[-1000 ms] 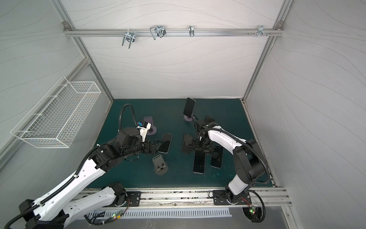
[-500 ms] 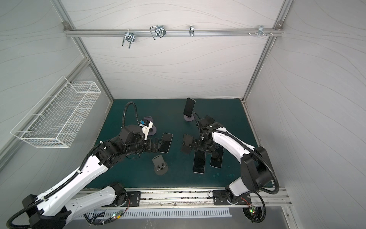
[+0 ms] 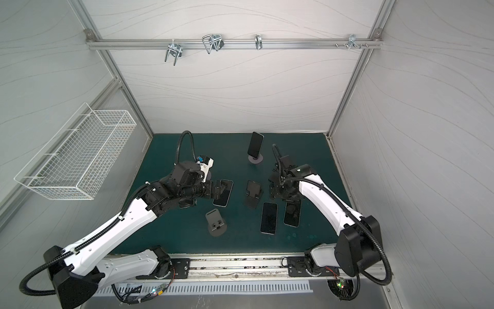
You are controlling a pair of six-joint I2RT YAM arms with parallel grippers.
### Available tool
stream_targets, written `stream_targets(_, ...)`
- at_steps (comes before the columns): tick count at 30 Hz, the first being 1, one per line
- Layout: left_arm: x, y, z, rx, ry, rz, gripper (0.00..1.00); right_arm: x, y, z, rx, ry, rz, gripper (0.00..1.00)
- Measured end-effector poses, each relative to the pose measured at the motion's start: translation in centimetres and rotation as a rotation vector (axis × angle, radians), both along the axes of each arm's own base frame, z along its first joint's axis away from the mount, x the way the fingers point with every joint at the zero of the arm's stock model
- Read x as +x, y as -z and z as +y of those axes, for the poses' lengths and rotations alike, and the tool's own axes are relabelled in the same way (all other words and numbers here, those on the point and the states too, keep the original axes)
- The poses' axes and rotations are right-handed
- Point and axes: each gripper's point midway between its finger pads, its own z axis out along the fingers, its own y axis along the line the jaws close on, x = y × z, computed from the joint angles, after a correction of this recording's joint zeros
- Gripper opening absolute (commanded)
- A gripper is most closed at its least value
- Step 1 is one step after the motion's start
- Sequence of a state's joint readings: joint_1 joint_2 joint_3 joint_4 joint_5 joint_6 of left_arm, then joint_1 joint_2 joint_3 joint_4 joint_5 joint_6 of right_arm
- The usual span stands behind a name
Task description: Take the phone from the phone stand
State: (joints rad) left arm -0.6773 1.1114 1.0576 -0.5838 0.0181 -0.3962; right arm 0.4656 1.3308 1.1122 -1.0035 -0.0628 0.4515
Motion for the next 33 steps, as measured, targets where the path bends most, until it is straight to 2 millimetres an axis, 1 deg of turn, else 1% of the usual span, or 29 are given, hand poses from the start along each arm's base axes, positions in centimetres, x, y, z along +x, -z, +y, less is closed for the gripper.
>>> stream_targets(3,0.8,-0.2,-0.7,-0.001,0.005,-0.006,0.97,0.6,-0.9,0.0,0.025,-0.001,-0.036,0.84)
stream_targets(8,1.9,-0.6,-1.7,0.006,0.025,-0.024,0.97,1.2,-1.4,0.3,0.06,-0.007,-0.055,0.84)
stream_targets(11,2.5,-0.5,-2.3,0.013,0.041,-0.03,0.97,1.6,-1.7,0.5,0.078,-0.014,-0.058,0.84)
stream_targets(15,3.6,-0.1,-3.4,0.028,0.067,-0.029,0.97,2.8,-2.1,0.7,0.097,-0.015,-0.074,0.84)
stream_targets(21,6.0,0.1,-5.9,0.048,0.117,-0.039,0.98,4.4,-2.6,0.6,0.126,0.007,-0.091,0.82)
stream_targets(27,8.2,0.6,-8.3,0.043,0.163,-0.045,0.98,6.1,-3.3,0.5,0.147,0.018,-0.136,0.76)
stream_targets(33,10.9,1.6,-10.1,0.028,0.184,-0.03,0.98,7.7,-3.8,0.4,0.173,0.037,-0.186,0.73)
